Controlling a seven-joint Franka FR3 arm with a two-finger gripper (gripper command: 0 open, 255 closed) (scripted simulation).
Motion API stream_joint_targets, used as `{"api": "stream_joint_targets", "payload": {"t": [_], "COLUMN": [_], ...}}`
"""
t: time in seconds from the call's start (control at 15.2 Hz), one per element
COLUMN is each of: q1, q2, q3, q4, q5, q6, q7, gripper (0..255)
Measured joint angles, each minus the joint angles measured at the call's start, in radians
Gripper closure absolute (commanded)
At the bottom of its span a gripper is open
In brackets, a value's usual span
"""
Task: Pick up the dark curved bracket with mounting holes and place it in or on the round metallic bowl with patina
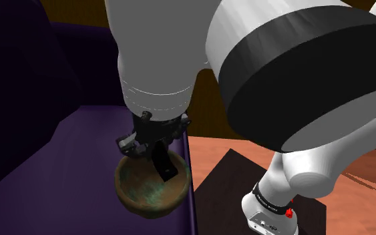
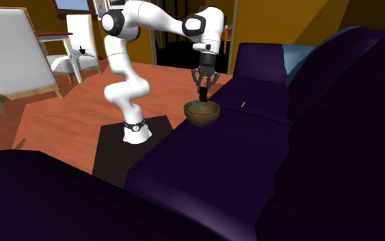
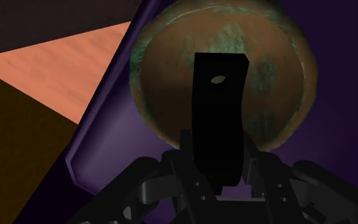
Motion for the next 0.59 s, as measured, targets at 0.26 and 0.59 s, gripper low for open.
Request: {"api": "stream_joint_targets", "payload": {"t": [0.26, 0.59], "q1": [0.004, 0.005], "q2": [0.001, 0.009], "q3": [0.008, 0.019], "q4": [-0.049, -0.109], "q5": [0.002, 0.001], "q6": [0.048, 0.112], "q7": [0.014, 0.033], "gripper": [255, 255]}}
